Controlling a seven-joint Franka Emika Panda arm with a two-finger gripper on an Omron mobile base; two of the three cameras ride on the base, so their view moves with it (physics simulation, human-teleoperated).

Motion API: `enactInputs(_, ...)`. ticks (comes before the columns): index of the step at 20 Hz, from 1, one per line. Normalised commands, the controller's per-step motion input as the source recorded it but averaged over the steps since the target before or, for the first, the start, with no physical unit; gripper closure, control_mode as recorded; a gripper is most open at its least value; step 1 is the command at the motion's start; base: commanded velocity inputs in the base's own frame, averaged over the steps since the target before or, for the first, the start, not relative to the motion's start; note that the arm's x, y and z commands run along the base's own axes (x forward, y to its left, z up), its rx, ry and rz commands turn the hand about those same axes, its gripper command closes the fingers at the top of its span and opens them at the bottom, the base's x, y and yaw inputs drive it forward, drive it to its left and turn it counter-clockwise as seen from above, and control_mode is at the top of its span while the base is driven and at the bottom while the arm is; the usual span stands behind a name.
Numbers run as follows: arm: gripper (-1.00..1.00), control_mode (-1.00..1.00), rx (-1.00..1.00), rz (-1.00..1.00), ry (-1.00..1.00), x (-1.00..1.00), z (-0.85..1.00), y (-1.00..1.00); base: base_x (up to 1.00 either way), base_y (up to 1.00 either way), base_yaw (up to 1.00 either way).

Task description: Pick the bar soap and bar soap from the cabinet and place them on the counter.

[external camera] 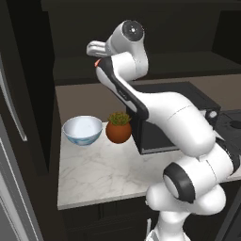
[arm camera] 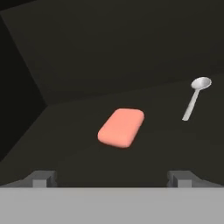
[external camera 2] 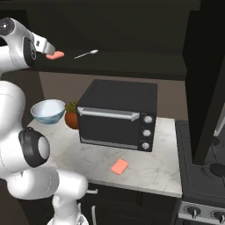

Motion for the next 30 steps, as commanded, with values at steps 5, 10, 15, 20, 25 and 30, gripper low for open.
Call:
enactInputs(5,-1.00,-1.00,0.00,0.00,0.03,0.31,0.00,0.09,0.00,0.00,0.00)
enactInputs(10,-1.00,-1.00,0.00,0.00,0.06,0.28,0.00,0.10,0.00,0.00,0.00)
enactInputs(15,-1.00,-1.00,0.00,0.00,0.09,0.25,-0.07,0.09,0.00,0.00,0.00)
enactInputs(20,-1.00,-1.00,0.00,0.00,0.04,0.19,-0.10,0.05,0.00,0.00,0.00)
enactInputs(25,-1.00,-1.00,0.00,0.00,0.02,0.18,-0.13,0.04,0.00,0.00,0.00)
enactInputs(30,-1.00,-1.00,0.00,0.00,0.01,0.19,-0.09,0.05,0.00,0.00,0.00)
